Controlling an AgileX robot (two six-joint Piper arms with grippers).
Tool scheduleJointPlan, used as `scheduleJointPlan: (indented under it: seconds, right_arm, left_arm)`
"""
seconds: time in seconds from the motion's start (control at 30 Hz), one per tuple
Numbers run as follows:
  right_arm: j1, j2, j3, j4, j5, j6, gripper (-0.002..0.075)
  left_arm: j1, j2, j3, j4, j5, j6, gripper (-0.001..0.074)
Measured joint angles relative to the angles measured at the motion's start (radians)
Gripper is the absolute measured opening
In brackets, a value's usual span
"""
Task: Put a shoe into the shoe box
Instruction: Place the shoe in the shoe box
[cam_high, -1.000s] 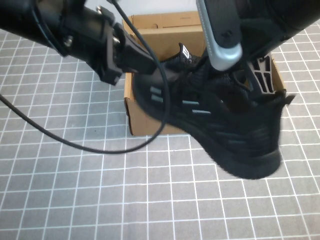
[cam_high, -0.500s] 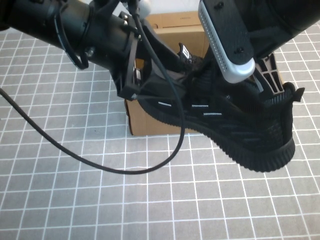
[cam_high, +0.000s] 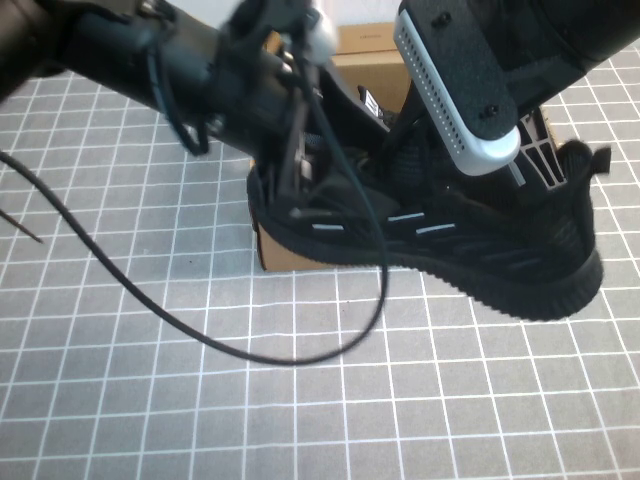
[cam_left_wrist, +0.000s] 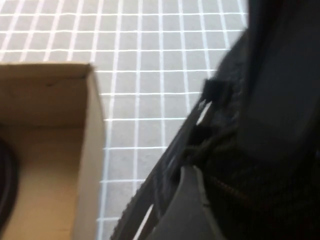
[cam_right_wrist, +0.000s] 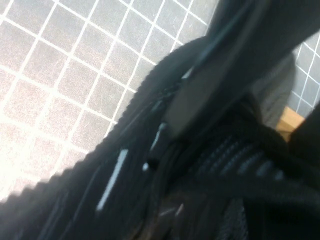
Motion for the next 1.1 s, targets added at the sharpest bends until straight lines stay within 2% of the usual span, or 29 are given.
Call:
scheduleJointPlan:
  seconds: [0.23,0.33,0.43,0.6,0.73,0.8,0.9,1.0,1.1]
  right_arm:
    - [-0.001,0.002,0.0,0.002,0.009,-0.002,0.0001]
    - [-0.001,0.002,0.0,-0.002,0.01,-0.002,0.0001]
    - [-0.001,0.002,0.0,-0.002,0.01,-0.002,0.0001]
    - [-0.001,0.003,0.0,-0.002,0.015,0.037,0.0001]
    - [-0.001,0.003,0.0,-0.037,0.016,0.219,0.0015]
    - [-0.001,0.003,0.0,-0.084,0.013,0.38,0.0067]
    - [-0.001,0.003,-0.006,-0.208,-0.031,0.602,0.0227]
    - [-0.001,-0.001,-0.023,-0.322,-0.048,0.766,0.0353]
    - [-0.001,-0.022,-0.059,-0.413,-0.027,0.912,0.0378]
  left_arm:
    - [-0.037,0.041,-0.002,0.019,0.0,0.022,0.0503]
    - [-0.037,0.049,-0.002,0.011,0.0,0.025,0.047]
    - [-0.037,0.052,-0.002,0.009,0.0,0.025,0.0375]
    - [-0.037,0.054,-0.004,0.006,-0.002,0.027,0.0111]
    - [-0.038,0.056,-0.008,0.004,-0.006,0.027,0.0055]
    - [-0.038,0.06,-0.01,0.017,-0.008,0.027,0.0041]
    - [-0.038,0.07,-0.008,0.065,-0.018,0.02,0.0031]
    - [-0.038,0.071,-0.007,0.093,-0.081,0.012,0.003]
    - [-0.038,0.071,-0.006,0.103,-0.173,0.001,0.0027]
